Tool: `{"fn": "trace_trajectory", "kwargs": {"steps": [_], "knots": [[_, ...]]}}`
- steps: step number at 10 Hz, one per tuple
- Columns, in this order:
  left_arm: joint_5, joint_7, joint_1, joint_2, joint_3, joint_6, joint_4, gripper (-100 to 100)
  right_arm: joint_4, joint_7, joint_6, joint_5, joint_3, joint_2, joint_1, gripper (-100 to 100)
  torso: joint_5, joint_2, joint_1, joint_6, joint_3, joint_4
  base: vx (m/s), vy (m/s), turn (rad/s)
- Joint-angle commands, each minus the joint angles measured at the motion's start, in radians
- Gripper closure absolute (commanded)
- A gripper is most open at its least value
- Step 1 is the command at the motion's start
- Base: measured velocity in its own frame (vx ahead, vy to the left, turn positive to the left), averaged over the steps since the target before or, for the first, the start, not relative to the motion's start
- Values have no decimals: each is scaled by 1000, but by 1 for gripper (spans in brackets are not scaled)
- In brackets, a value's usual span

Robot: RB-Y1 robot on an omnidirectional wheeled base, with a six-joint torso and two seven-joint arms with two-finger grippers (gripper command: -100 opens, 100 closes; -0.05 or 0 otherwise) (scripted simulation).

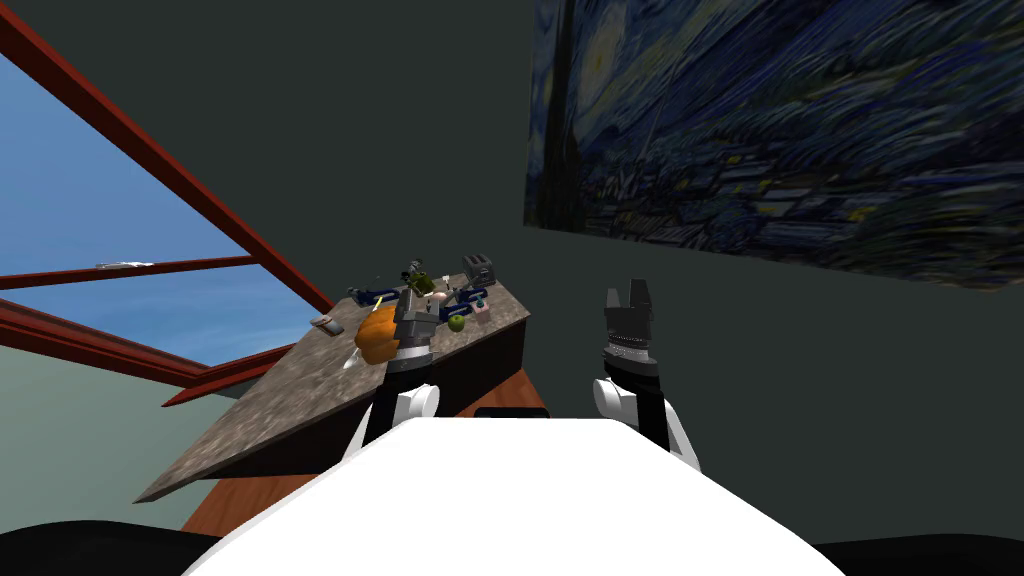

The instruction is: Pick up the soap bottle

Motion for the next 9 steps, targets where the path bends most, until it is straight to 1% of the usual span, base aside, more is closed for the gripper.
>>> {"fn": "trace_trajectory", "kwargs": {"steps": [1, 3, 6, 7, 8, 9], "knots": [[0, 7, -21, 29, -1, 15, 9, -100, 0, 0, 0, 0, 0, 0, 0, 0, 0, 0, 0, 0, 0, 0, -23, 14, 23], [-1, 22, -69, 73, -1, 51, 30, -100, 0, 0, 0, 0, 0, 0, 0, 0, 1, 3, 3, 0, 1, 1, -64, 43, 36], [-4, 57, -165, 130, -3, 135, 87, -100, 0, 0, 0, 0, 0, 0, 0, 0, 1, 7, 5, 0, 4, 2, -112, 63, 50], [-4, 57, -185, 130, -3, 139, 87, -100, 0, 0, 0, 0, 0, 0, 0, 0, 1, 7, 4, 0, 4, 2, -85, 38, 18], [-5, 70, -222, 146, -3, 176, 112, -100, 0, 0, 0, 0, 0, 0, 0, 0, 1, 6, 3, 0, 4, 1, -105, 33, 45], [-5, 70, -234, 146, -3, 176, 112, -100, 0, 0, 0, 0, 0, 0, 0, 0, 1, 7, 2, 0, 4, 1, -80, 25, 21]]}}
